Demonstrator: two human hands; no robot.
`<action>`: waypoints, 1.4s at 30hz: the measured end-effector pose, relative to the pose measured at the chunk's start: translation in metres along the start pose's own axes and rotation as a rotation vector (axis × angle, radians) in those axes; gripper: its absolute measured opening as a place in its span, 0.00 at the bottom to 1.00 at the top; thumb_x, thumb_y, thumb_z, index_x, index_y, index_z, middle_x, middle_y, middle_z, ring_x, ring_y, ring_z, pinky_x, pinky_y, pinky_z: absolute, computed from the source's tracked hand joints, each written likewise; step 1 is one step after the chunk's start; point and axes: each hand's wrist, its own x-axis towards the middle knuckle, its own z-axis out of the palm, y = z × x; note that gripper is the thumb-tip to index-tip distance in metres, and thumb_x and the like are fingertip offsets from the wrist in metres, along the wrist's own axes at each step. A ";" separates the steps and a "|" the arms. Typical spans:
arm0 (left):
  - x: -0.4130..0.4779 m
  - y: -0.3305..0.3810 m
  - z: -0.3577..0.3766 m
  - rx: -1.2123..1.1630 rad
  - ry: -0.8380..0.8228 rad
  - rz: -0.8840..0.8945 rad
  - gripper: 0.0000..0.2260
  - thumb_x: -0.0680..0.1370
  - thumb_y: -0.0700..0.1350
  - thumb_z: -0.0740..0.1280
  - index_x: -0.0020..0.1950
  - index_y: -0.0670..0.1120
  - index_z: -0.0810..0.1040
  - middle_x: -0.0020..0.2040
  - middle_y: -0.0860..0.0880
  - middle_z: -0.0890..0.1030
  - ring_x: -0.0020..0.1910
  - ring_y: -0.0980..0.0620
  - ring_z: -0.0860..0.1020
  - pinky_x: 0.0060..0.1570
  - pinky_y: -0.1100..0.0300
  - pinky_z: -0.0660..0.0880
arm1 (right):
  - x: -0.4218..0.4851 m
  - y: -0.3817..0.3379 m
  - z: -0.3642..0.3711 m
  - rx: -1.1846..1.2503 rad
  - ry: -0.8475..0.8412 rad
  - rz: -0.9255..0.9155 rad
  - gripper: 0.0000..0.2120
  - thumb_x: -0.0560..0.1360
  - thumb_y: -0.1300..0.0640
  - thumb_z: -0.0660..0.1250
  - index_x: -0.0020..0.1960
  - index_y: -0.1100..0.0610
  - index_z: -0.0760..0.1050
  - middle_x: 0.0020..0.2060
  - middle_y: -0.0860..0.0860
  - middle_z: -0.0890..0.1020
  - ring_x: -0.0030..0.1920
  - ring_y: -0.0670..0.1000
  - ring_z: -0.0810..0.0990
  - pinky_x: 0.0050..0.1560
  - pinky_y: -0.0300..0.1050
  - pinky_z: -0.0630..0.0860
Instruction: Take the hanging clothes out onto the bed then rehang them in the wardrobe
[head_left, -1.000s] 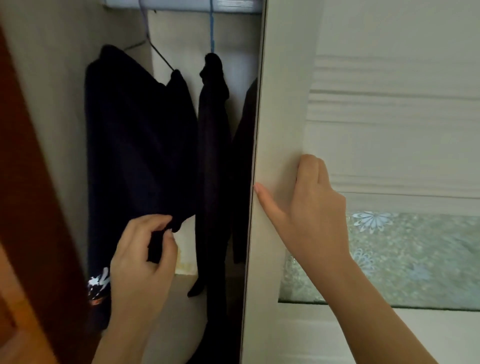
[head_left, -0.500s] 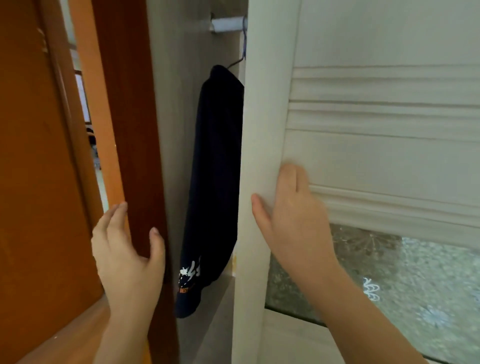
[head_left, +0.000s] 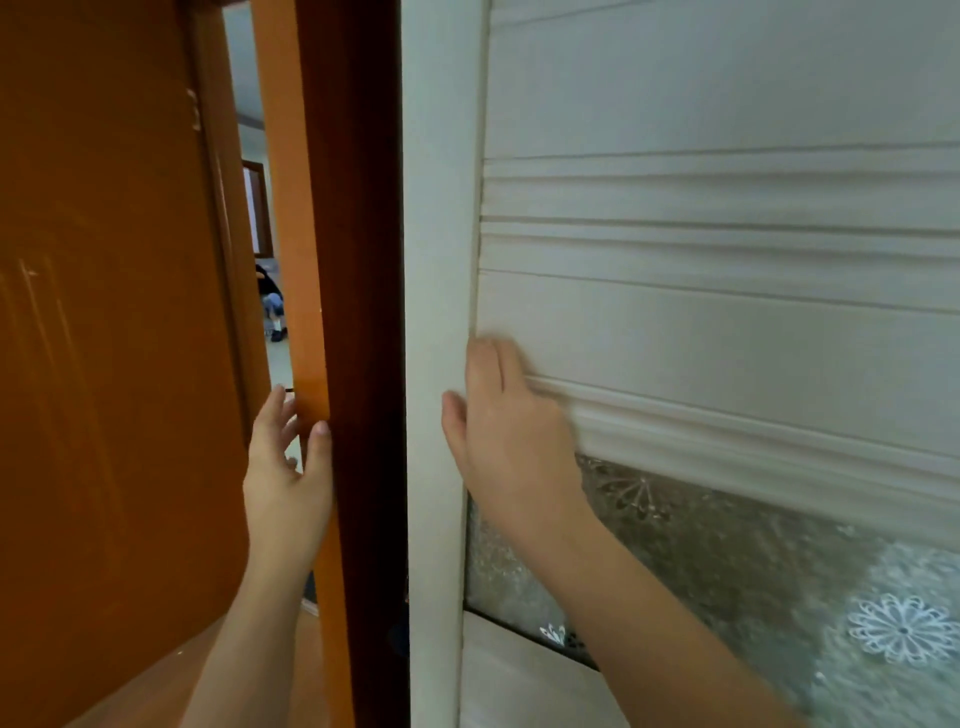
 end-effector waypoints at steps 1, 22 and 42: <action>0.001 0.000 0.001 -0.013 -0.017 -0.012 0.23 0.78 0.48 0.60 0.72 0.56 0.59 0.70 0.51 0.68 0.68 0.49 0.69 0.61 0.43 0.72 | 0.001 -0.003 0.004 0.013 -0.002 0.004 0.19 0.62 0.58 0.76 0.49 0.60 0.72 0.40 0.52 0.81 0.19 0.47 0.73 0.17 0.34 0.63; 0.012 -0.011 0.000 -0.095 0.006 -0.053 0.18 0.78 0.45 0.60 0.68 0.50 0.67 0.60 0.49 0.75 0.59 0.49 0.74 0.58 0.50 0.73 | 0.017 -0.046 0.045 0.189 -0.023 0.028 0.19 0.65 0.55 0.76 0.50 0.60 0.72 0.42 0.54 0.81 0.21 0.46 0.77 0.19 0.32 0.68; -0.005 -0.010 0.008 0.006 0.079 -0.056 0.20 0.78 0.49 0.60 0.70 0.56 0.62 0.70 0.52 0.69 0.68 0.49 0.68 0.63 0.45 0.70 | -0.012 0.000 -0.020 0.691 -0.438 -0.053 0.17 0.79 0.55 0.53 0.66 0.56 0.67 0.59 0.52 0.74 0.49 0.52 0.80 0.45 0.41 0.74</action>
